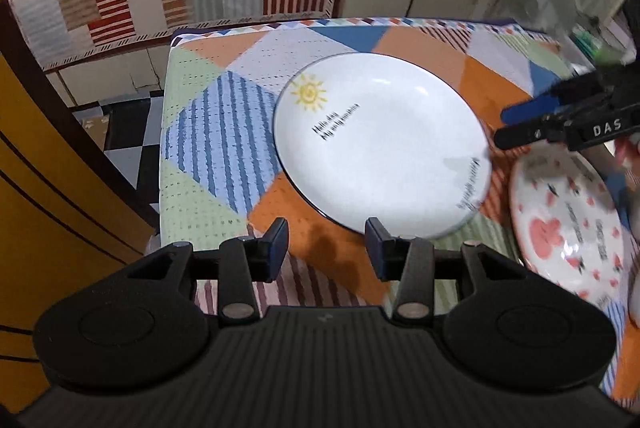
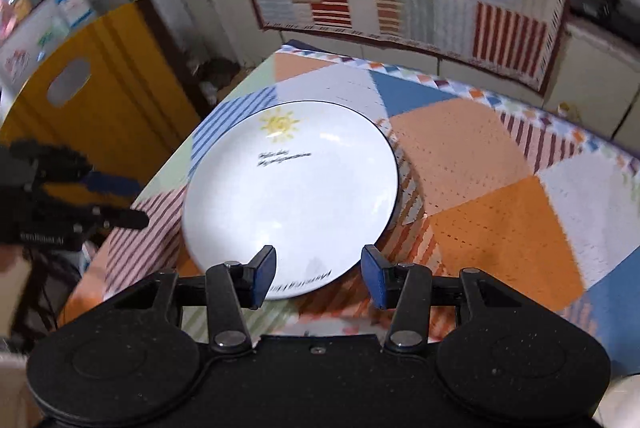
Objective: Organize plates and bowls
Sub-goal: 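Grasp the rim of the white sun plate with the left gripper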
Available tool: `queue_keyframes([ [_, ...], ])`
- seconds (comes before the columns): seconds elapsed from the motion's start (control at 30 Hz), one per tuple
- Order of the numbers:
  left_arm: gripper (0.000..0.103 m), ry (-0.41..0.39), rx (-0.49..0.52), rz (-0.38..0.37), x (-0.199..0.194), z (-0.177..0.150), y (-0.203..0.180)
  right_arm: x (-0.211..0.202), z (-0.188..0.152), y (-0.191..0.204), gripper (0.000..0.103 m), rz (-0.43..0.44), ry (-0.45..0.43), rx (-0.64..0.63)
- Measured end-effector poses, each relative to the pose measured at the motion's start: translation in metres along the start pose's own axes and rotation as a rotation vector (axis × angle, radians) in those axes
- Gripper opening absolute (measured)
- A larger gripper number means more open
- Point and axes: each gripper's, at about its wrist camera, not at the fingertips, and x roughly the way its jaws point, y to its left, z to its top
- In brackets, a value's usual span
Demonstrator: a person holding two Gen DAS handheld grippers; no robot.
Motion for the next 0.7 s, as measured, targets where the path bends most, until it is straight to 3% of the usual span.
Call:
queue_keyframes([
  [0.23, 0.041, -0.035, -0.048, -0.026, 0.034, 0.005, 0.014, 0.04, -0.002, -0.032, 0.052, 0.061, -0.022, 0.146],
  [0.47, 0.039, -0.028, -0.125, -0.067, 0.06, 0.003, 0.019, 0.055, -0.004, -0.026, 0.049, 0.059, -0.006, 0.12],
  [0.57, 0.037, -0.048, -0.128, -0.08, 0.064, 0.002, 0.017, 0.057, -0.005, -0.03, 0.042, 0.055, -0.012, 0.134],
  [0.6, 0.036, -0.052, -0.121, -0.076, 0.065, 0.002, 0.016, 0.058, -0.005, -0.031, 0.035, 0.051, -0.013, 0.138],
  [0.63, 0.034, -0.057, -0.113, -0.07, 0.066, 0.002, 0.014, 0.059, -0.005, -0.033, 0.029, 0.046, -0.009, 0.139],
  [0.7, 0.028, -0.068, -0.106, -0.041, 0.066, 0.001, 0.012, 0.059, -0.006, -0.037, 0.024, 0.045, -0.016, 0.14],
])
